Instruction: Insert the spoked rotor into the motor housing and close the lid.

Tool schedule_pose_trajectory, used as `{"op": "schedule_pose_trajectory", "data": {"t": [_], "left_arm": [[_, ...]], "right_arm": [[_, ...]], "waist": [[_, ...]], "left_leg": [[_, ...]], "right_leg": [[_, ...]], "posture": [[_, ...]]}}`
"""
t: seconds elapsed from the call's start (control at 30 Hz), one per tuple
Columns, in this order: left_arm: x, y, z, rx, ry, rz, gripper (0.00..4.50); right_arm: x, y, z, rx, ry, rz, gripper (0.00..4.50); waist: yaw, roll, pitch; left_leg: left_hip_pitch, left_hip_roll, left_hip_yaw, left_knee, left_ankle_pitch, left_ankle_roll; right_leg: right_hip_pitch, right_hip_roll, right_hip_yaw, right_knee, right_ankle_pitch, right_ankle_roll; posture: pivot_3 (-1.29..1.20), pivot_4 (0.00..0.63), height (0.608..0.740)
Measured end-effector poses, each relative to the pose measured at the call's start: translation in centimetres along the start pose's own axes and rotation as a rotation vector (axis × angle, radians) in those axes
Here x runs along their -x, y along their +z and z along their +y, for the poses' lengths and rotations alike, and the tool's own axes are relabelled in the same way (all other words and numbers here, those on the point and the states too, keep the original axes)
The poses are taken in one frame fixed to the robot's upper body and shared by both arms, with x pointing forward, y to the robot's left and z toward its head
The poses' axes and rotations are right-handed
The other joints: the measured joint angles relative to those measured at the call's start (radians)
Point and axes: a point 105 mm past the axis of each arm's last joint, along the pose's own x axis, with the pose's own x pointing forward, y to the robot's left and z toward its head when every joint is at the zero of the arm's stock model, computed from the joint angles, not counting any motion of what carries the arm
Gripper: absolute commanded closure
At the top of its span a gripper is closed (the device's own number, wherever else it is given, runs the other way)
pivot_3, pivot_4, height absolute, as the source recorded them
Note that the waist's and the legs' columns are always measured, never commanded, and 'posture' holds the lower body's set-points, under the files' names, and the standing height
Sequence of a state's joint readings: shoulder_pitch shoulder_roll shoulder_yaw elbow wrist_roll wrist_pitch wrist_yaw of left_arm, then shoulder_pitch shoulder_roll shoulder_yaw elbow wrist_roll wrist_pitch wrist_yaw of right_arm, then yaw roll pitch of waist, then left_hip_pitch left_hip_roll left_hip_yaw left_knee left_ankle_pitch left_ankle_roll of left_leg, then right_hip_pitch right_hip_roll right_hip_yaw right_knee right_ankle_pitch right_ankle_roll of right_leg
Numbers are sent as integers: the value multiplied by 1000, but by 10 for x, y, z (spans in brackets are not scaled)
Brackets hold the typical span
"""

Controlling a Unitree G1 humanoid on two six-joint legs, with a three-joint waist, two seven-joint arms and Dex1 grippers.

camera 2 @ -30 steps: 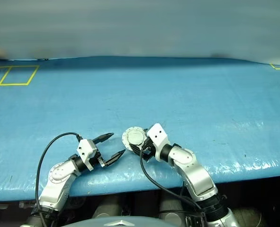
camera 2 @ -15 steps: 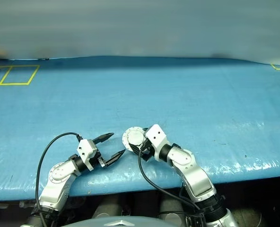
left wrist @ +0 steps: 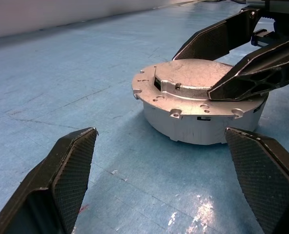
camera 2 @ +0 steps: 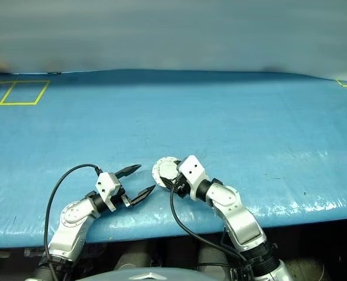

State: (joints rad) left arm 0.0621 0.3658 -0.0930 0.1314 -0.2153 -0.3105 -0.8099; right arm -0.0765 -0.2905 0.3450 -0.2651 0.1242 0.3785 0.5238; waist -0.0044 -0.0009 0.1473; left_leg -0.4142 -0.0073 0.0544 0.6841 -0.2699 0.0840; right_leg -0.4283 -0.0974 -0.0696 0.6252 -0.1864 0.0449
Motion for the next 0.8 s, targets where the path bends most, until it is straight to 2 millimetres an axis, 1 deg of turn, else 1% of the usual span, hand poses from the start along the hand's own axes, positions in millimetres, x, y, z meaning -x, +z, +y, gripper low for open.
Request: {"op": "schedule_pose_trajectory", "data": {"t": [0.13,0.33,0.5,0.8], "left_arm": [[0,0,0,0,0,0,0],[0,0,0,1,1,0,0],[-1,0,-1,4,1,-3,0],[1,-2,-2,11,4,2,0]], "right_arm": [[2,0,-1,12,11,7,1463],[9,5,-12,-5,66,40,1463],[12,7,-14,0,101,59,1463],[13,6,-14,10,112,75,1463]], "waist": [[2,0,0],[8,0,0],[8,0,0],[8,0,0]], "left_leg": [[0,0,0,0,0,0],[-1,0,0,0,0,0],[-1,0,0,0,0,0],[-1,0,0,0,0,1]], "right_leg": [[0,0,0,0,0,0],[0,0,0,0,1,-1],[-1,0,0,0,1,-2],[0,0,-1,0,1,-2]], "posture": [[0,150,740],[0,150,740],[0,150,740],[0,150,740]]}}
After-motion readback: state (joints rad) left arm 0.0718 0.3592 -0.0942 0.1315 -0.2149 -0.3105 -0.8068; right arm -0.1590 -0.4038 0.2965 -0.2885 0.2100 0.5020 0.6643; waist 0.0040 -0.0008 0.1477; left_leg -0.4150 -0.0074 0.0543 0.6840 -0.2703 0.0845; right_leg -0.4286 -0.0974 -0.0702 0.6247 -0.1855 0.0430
